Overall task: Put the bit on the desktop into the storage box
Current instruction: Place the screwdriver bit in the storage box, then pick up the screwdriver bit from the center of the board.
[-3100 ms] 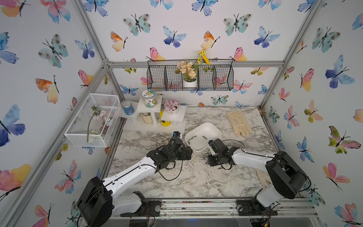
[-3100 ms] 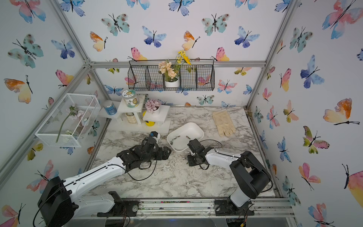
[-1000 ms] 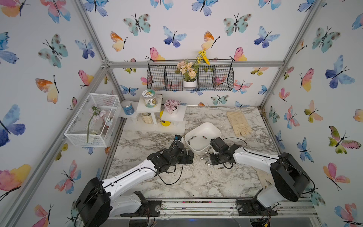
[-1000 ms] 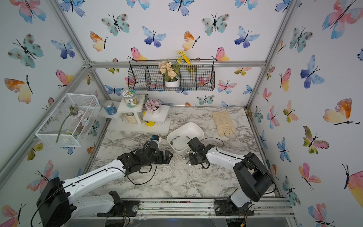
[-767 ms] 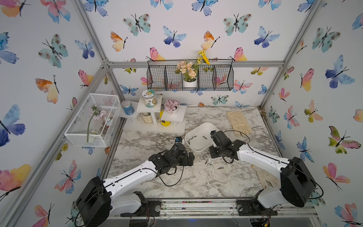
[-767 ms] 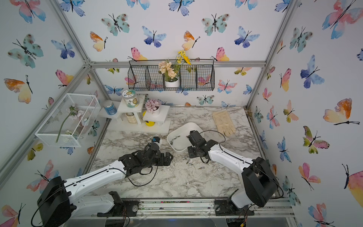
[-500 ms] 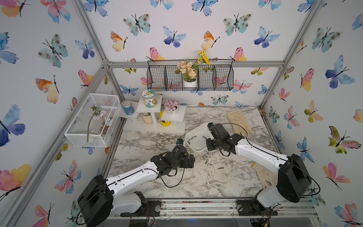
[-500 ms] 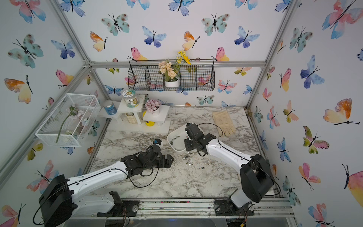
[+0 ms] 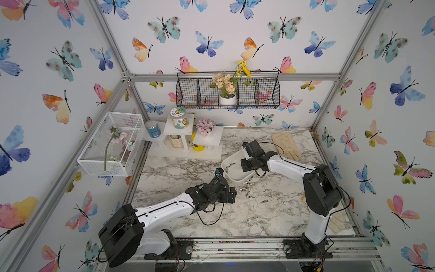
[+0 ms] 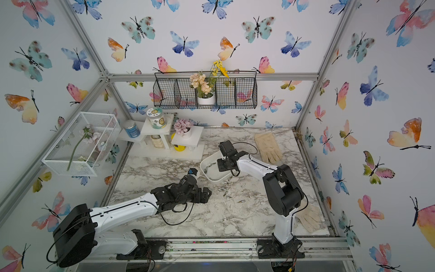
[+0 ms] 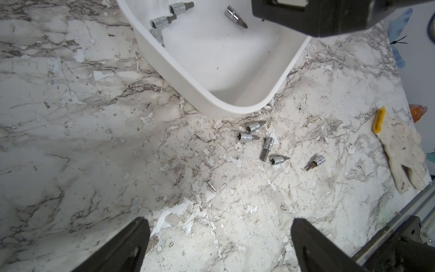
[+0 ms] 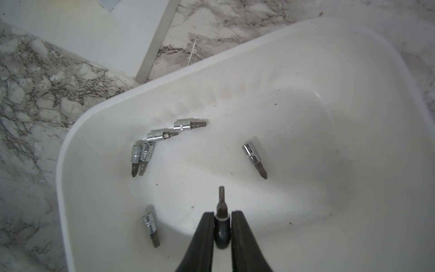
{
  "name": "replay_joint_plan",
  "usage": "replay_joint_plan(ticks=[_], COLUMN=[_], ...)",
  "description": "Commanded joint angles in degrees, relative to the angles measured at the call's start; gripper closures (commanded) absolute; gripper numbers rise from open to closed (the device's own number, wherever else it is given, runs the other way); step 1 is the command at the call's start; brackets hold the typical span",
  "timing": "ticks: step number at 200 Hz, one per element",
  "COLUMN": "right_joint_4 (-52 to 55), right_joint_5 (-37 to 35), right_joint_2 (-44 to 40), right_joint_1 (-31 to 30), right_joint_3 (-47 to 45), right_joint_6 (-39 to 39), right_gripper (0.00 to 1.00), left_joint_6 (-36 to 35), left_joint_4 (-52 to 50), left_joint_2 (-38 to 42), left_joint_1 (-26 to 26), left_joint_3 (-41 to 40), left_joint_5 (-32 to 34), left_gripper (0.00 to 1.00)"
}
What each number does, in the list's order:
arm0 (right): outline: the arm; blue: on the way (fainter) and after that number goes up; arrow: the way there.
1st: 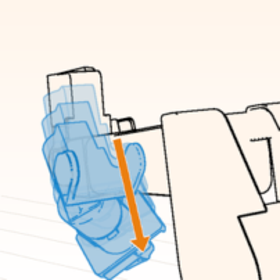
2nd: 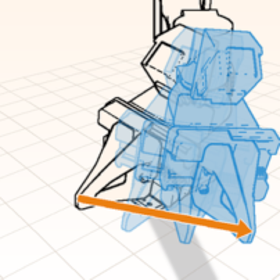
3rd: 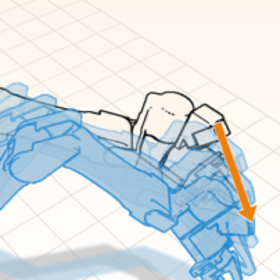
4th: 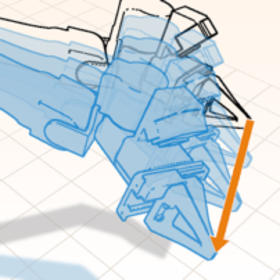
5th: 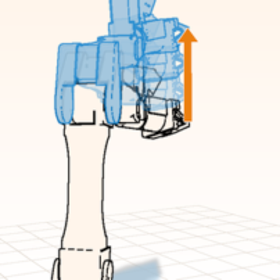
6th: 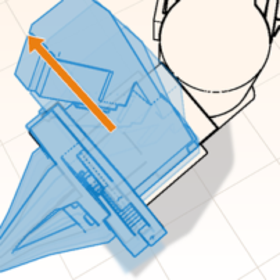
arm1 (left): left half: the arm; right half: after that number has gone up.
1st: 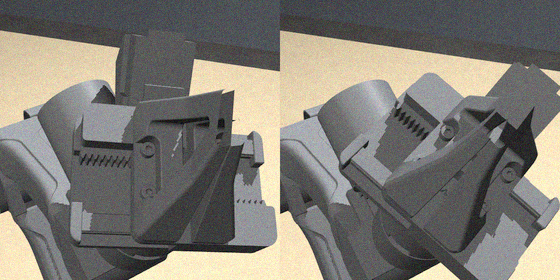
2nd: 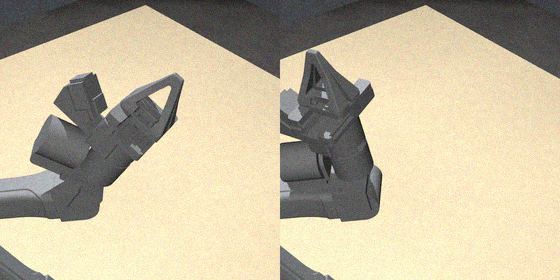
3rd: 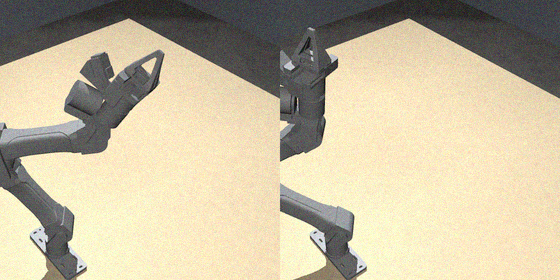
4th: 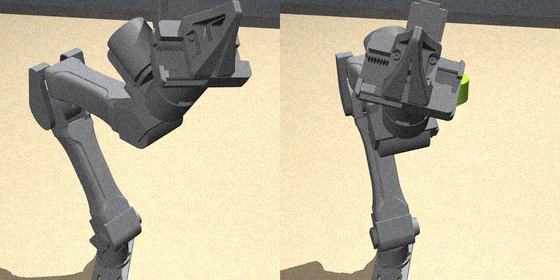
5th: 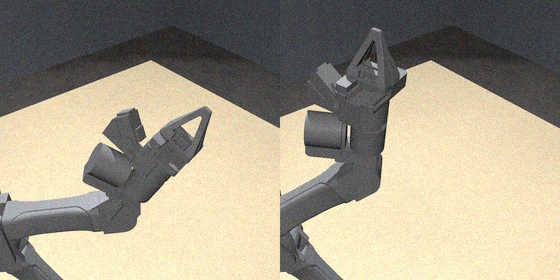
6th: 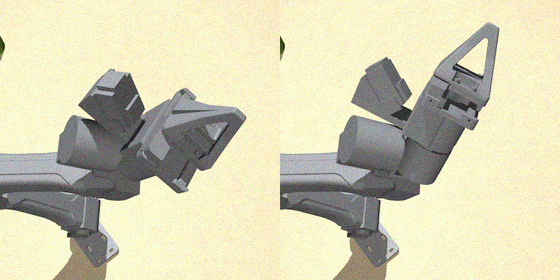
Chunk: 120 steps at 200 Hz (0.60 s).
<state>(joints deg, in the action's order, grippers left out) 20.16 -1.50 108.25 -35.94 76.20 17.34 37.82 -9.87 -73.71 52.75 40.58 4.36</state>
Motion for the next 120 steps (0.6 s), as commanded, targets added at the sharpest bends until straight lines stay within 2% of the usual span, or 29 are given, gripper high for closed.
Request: replay_joint_plan(ticks=[1,11,36,70,98,120], right_joint_4=[-0.44,-0.68,-0.22,0.14,0.27,0.23], right_joint_5=[1.54,1.50,1.61,0.82,-0.27,-1.09], right_joint_2=[2.07,2.80,3.53,0.45,-5.00,-10.34], right_joint_1=[0.51,0.60,0.70,0.87,1.64,2.66], right_joint_3=[2.89,3.40,4.56,4.03,1.68,-1.41], right_joint_6=[-0.48,-0.38,-0.47,-0.29,0.21,0.75], right_gripper=[0.72,0.68,0.66,0.60,0.46,0.30], left_joint_6=[0.25,0.30,0.29,0.32,-0.07,-0.38], left_joint_4=[1.59,1.72,2.14,1.98,0.90,0.64], left_joint_2=[-1.14,-1.47,-2.21,-3.53,-6.09,-8.51], left_joint_1=[0.44,0.50,0.69,1.10,1.90,2.92], left_joint_3=[-0.42,-0.32,-0.10,1.04,3.44,5.39], left_joint_5=[-0.77,-0.79,-0.91,-0.09,1.03,1.59], left_gripper=[0.01,0.01,0.01,0.01,0.01,0.01])
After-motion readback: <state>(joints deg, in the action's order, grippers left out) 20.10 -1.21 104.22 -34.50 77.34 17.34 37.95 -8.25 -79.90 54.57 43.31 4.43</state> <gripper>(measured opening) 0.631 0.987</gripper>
